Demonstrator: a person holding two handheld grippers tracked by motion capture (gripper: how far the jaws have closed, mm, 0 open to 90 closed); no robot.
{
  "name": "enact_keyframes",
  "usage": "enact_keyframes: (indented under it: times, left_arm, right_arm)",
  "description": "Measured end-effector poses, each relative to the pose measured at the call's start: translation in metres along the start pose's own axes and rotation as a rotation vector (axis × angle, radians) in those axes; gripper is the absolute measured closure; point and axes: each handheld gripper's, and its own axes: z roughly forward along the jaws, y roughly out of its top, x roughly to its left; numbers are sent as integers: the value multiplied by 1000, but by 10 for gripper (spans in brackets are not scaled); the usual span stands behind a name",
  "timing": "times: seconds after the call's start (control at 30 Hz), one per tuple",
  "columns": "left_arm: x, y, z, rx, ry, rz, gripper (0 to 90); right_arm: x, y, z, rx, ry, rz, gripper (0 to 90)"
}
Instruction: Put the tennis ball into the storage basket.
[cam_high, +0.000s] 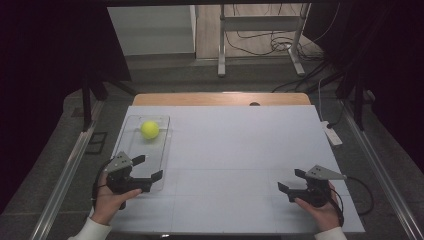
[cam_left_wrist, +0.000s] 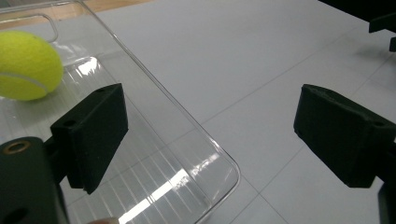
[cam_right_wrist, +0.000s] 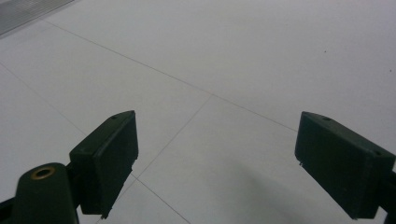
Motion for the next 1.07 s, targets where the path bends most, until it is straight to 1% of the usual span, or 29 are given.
enact_keyframes:
  times: [0.13,0.6,0.83,1.07]
  left_arm:
    - [0,-3,3,10,0,-1,107]
    - [-2,-5,3,13,-16,6,107]
    - [-2,-5,1,7,-16,4,107]
    - [-1,-6,2,12,-13,0,107]
  right_arm:
    - [0,0,0,-2,2,0,139]
    - [-2,1,-1,-11,3,6,139]
    - [-2,1,-1,-14,0,6,139]
    - [-4,1,0,-18,0,8,139]
